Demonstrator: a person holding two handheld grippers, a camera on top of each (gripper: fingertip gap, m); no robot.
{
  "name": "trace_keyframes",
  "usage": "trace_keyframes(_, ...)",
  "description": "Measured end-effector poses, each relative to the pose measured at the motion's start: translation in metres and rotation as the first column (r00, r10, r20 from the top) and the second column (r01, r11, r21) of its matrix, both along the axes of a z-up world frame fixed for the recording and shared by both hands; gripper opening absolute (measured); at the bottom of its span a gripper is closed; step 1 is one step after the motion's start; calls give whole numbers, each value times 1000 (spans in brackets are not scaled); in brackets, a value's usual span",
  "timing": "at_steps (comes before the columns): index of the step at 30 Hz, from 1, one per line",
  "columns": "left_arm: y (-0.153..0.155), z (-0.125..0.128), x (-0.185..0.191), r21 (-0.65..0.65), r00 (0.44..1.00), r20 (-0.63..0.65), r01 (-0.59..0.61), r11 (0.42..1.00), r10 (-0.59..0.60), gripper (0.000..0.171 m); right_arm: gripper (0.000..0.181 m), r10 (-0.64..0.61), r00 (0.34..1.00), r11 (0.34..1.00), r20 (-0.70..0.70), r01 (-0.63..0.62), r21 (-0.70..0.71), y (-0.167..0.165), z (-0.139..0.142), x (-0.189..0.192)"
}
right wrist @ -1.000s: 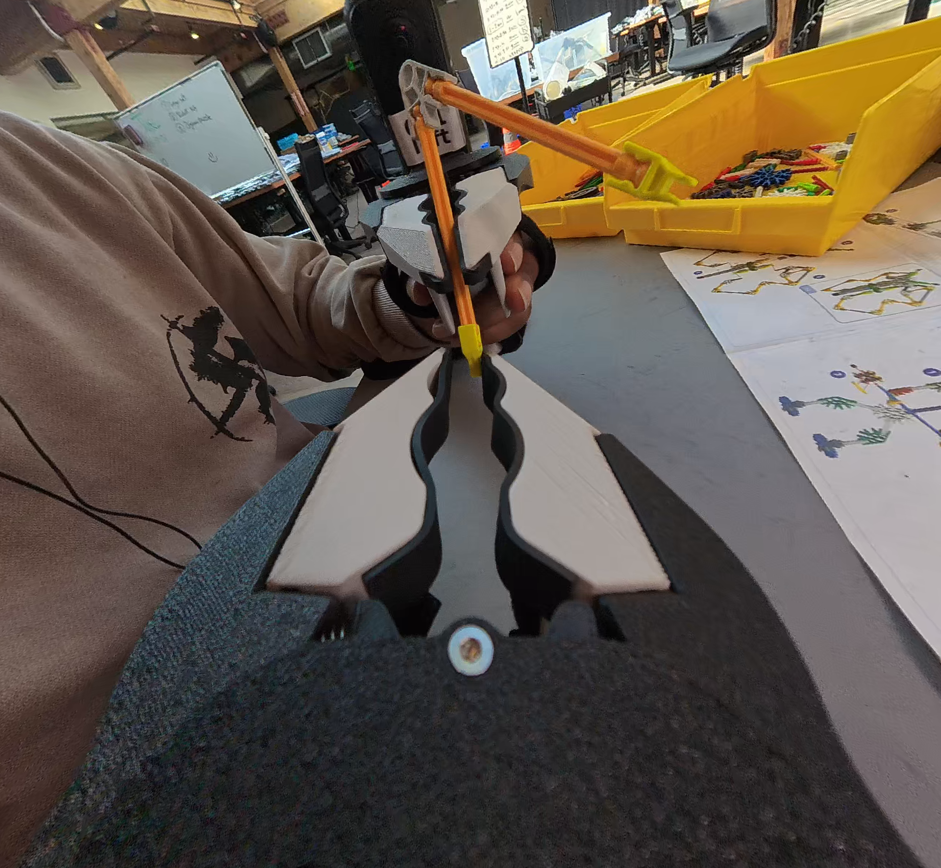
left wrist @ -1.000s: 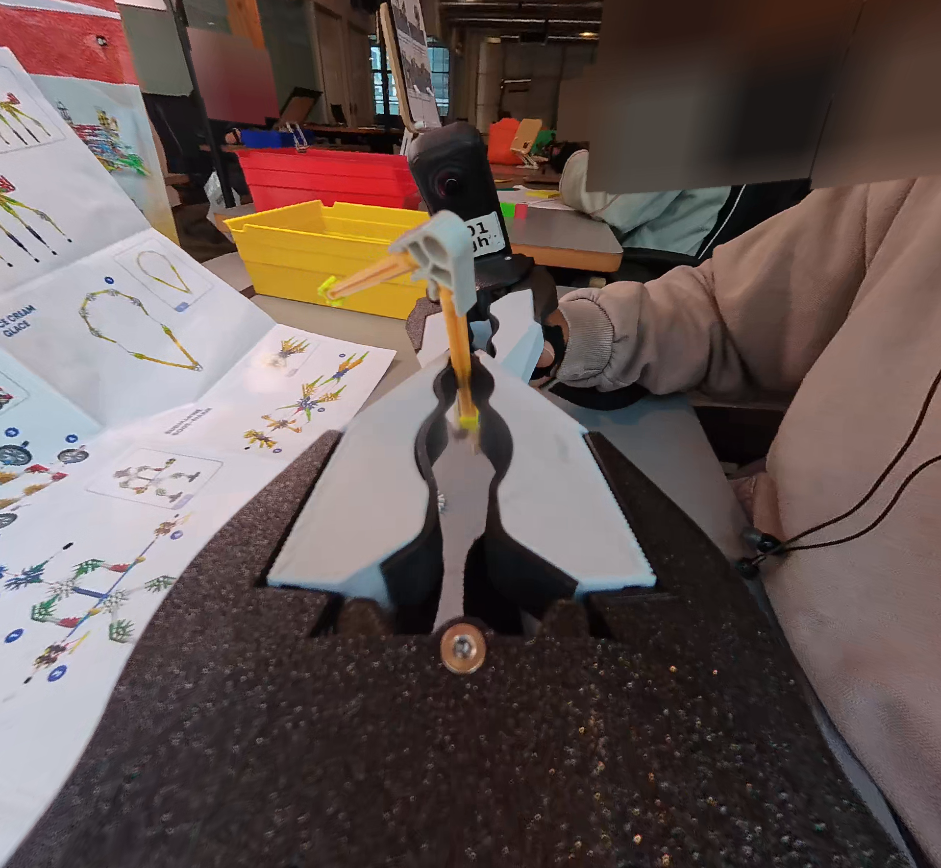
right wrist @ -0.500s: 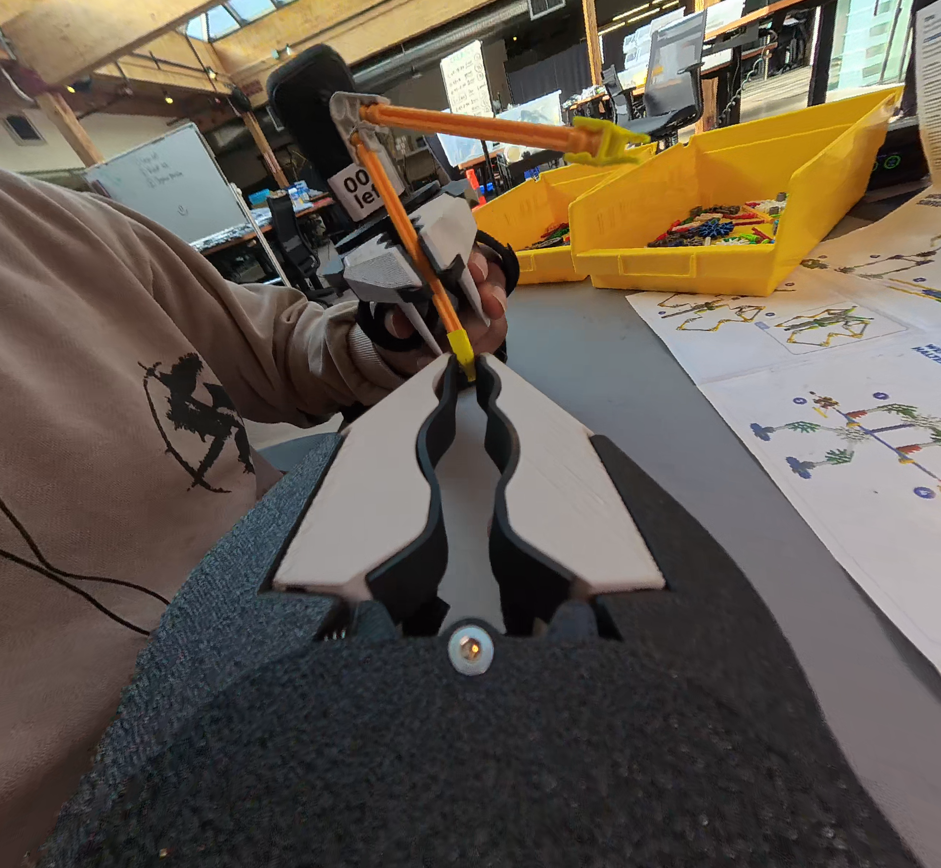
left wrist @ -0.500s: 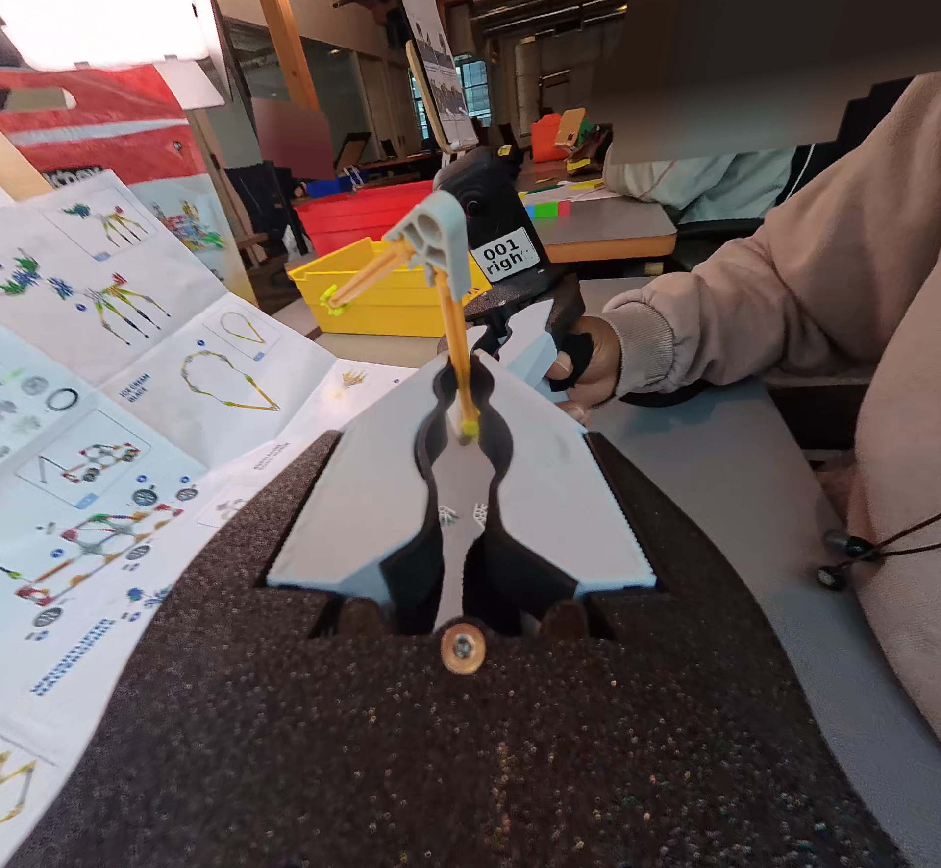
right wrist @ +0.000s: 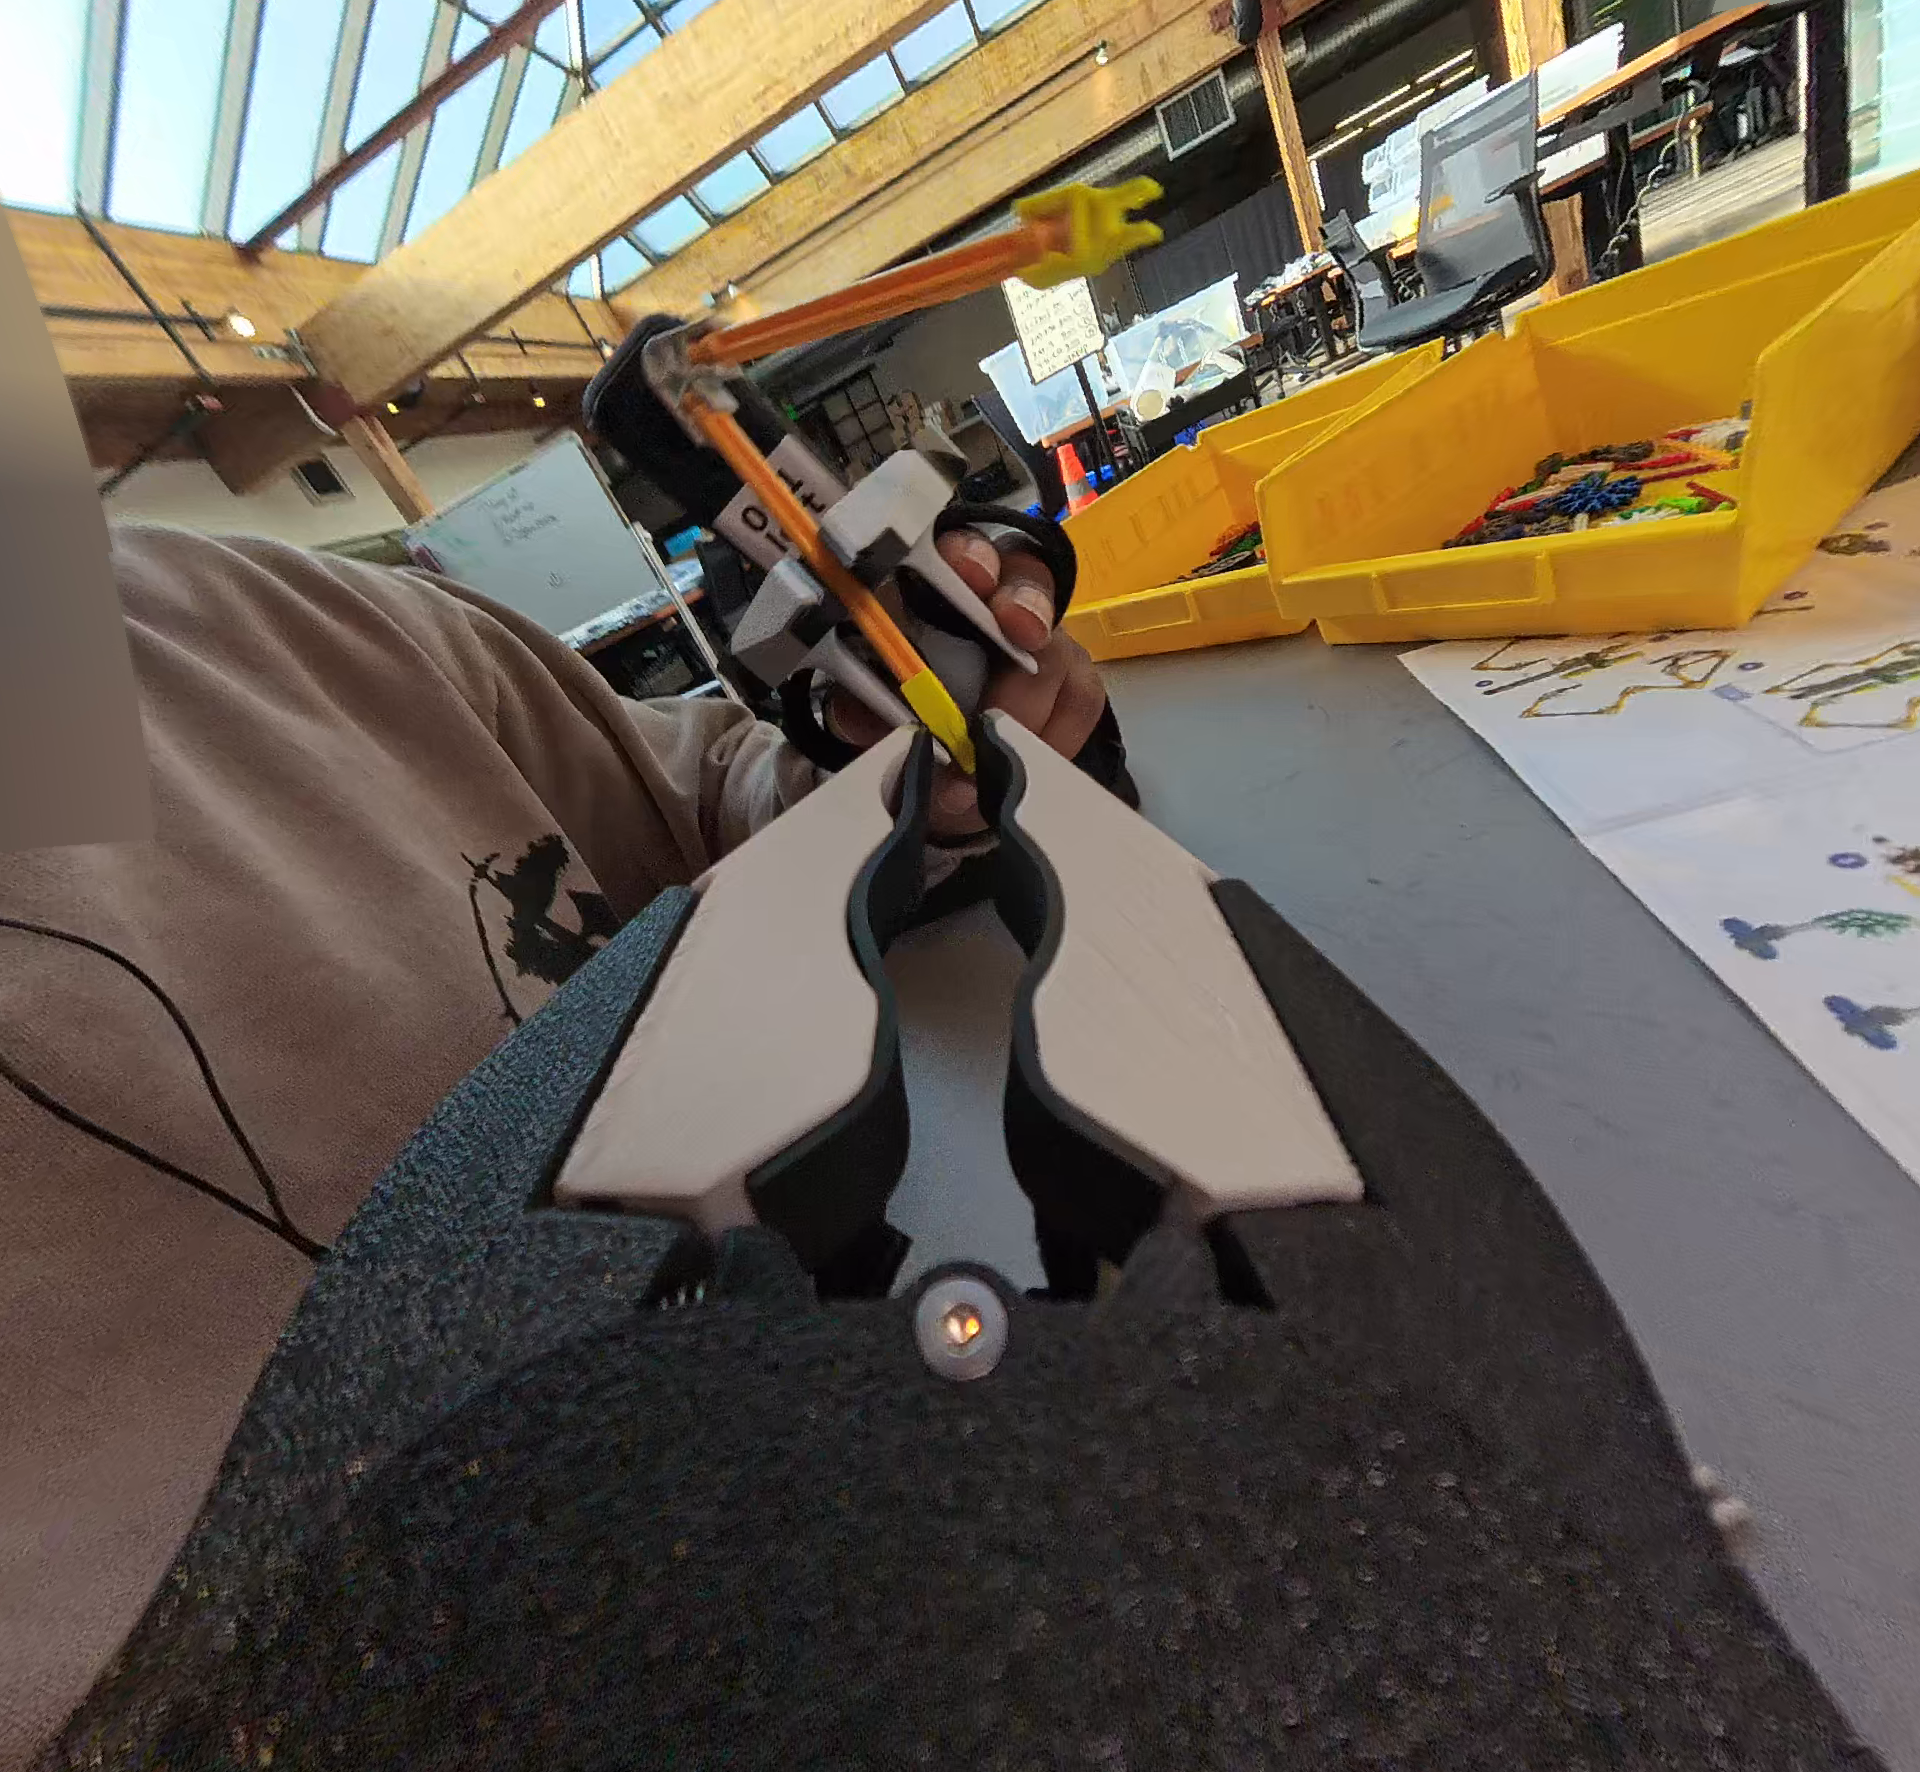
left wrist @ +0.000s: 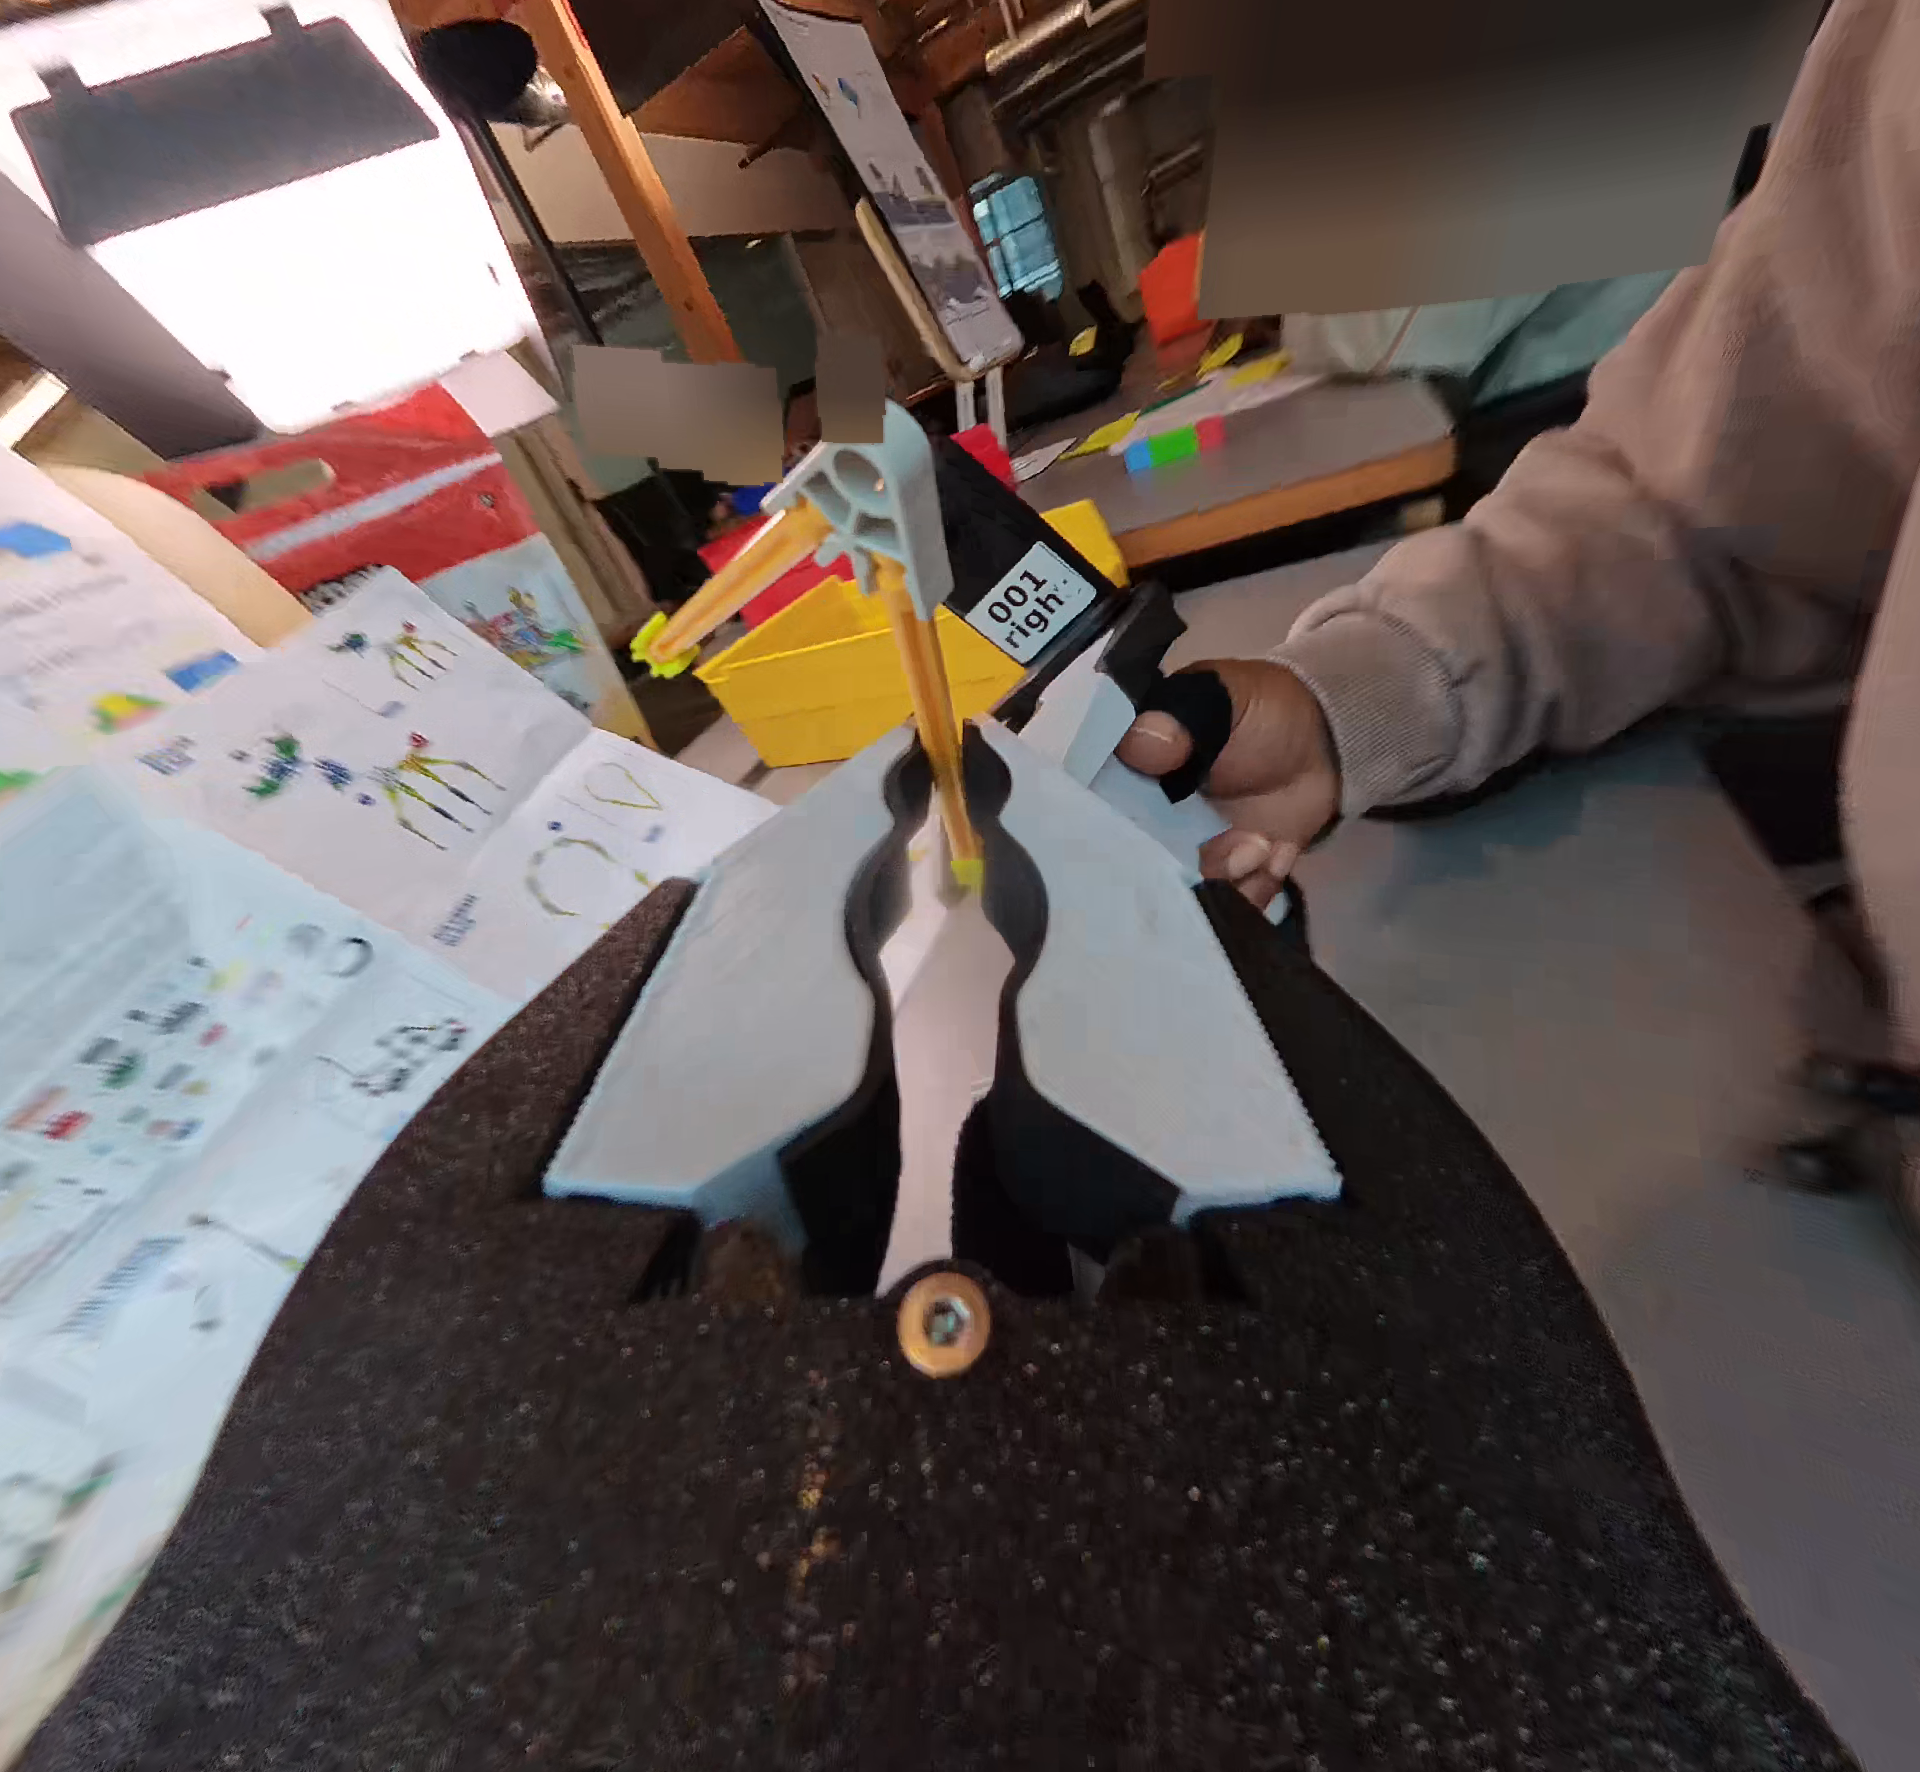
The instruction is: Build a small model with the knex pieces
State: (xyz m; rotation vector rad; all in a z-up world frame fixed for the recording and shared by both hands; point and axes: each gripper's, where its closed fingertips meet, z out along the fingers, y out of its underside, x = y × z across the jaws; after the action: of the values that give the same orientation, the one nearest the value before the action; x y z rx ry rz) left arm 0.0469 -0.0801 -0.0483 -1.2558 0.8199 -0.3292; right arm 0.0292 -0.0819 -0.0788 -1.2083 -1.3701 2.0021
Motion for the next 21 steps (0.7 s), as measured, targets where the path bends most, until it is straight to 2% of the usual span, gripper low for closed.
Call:
trace_keyframes(2,0,-1,-6,-142,974,193,151,978,-122,6,5,-18,999,989,-29,22,147,-3,-2,2)
trace_keyframes(4,4,-1,-14,-205,923,349,243,948,-161,6,6,-52,997,974,-50,62,218,1,-1,3)
trace_keyframes(6,9,-4,-15,-251,881,445,297,921,-163,5,12,-63,997,970,-33,69,235,3,-5,3)
trace_keyframes(10,13,-7,-16,-280,832,531,350,894,-159,6,4,-64,997,978,-32,69,197,4,-6,4)
trace_keyframes(16,15,-7,-20,-289,768,617,423,859,-171,4,4,-82,996,985,-22,84,148,6,-7,2)
trace_keyframes(21,13,-5,-20,-299,692,695,525,797,-196,4,3,-59,996,985,-62,69,160,1,-2,5)
